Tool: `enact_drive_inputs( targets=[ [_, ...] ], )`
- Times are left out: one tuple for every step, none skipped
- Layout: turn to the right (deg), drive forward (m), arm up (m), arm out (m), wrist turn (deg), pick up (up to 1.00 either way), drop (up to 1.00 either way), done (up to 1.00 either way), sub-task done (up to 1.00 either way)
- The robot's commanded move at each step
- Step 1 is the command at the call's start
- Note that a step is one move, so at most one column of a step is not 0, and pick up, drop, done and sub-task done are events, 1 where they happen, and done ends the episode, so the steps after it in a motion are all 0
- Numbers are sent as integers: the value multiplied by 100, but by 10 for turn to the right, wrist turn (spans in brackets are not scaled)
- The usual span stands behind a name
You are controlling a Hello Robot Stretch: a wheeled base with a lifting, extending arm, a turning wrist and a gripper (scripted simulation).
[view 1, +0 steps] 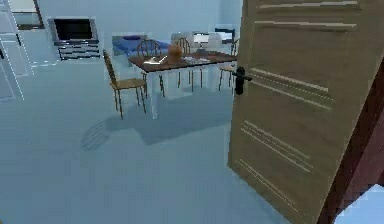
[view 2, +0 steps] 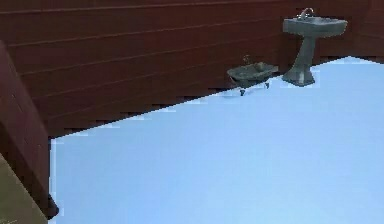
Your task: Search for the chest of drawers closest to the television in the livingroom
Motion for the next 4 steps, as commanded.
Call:
enact_drive_inputs(
  targets=[
    [150, 0, 0, 0, 0, 0, 0, 0, 0],
    [0, 10, 0, 0, 0, 0, 0, 0, 0],
    [-420, 0, 0, 0, 0, 0, 0, 0, 0],
    [0, 100, 0, 0, 0, 0, 0, 0, 0]
  ],
)
